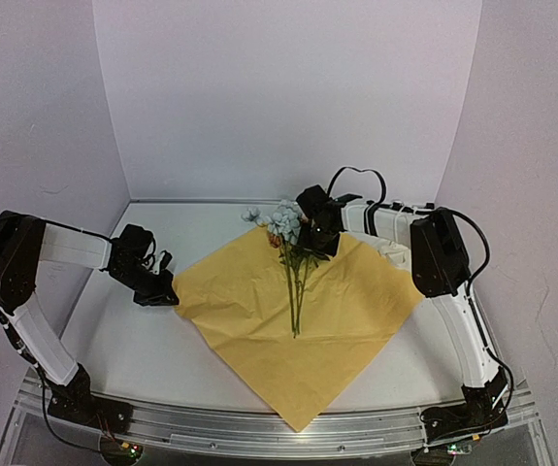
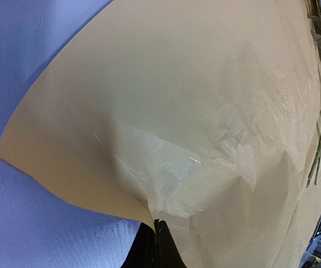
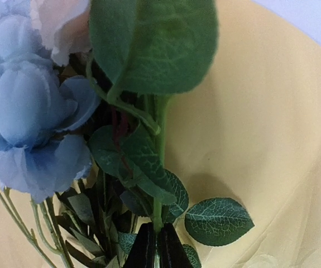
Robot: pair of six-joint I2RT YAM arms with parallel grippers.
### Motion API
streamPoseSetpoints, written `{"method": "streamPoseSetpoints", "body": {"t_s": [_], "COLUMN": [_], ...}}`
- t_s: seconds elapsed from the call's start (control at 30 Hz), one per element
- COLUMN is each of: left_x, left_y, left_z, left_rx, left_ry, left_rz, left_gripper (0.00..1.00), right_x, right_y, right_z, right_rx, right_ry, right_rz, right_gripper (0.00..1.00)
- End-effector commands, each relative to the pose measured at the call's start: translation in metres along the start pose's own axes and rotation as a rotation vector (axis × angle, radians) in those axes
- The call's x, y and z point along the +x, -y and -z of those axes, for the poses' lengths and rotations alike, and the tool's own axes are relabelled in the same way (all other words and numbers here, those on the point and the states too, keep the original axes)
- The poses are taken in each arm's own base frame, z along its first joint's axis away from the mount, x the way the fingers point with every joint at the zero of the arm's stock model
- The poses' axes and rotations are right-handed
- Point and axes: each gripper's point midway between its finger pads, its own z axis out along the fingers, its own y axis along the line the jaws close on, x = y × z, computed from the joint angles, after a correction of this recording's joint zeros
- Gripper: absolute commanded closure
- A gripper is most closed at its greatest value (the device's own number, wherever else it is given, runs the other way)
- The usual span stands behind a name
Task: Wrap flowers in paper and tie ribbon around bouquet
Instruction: Adjust the fake flower on the flattened wrapping paper.
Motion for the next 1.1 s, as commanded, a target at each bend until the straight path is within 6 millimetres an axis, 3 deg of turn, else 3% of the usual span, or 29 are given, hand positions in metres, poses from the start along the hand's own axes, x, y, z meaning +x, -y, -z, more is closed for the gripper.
{"method": "streamPoseSetpoints", "body": {"t_s": [0.0, 0.4, 0.5, 0.6, 0.67, 0.9, 1.07], "left_x": [-0.014, -0.021, -0.023, -0.028, -0.031, -0.021, 0.005], "left_y": [0.01, 0.005, 0.004, 0.005, 0.007, 0.021, 0.043], "left_z": [0.009, 0.015, 0.018, 0.028, 0.037, 0.061, 0.068], "left_rx": [0.02, -0.029, -0.039, -0.051, -0.053, -0.026, -0.01], "left_ry": [0.044, 0.079, 0.092, 0.131, 0.161, 0.247, 0.273], "left_rz": [-0.025, -0.012, -0.008, -0.001, 0.007, 0.063, 0.095], "left_gripper": [1.0, 0.98, 0.89, 0.73, 0.64, 0.42, 0.32], "right_x": [-0.021, -0.01, 0.001, 0.016, 0.033, 0.134, 0.19], "right_y": [-0.014, -0.016, -0.02, -0.024, -0.022, 0.008, 0.035], "right_z": [0.048, 0.107, 0.128, 0.159, 0.179, 0.229, 0.244], "right_rx": [-0.046, -0.154, -0.219, -0.318, -0.378, -0.472, -0.505], "right_ry": [0.067, 0.007, -0.037, -0.085, -0.109, -0.097, -0.047], "right_rz": [-0.004, 0.035, 0.1, 0.193, 0.283, 0.781, 1.0], "right_gripper": [0.87, 0.28, 0.19, 0.15, 0.13, 0.07, 0.02]}}
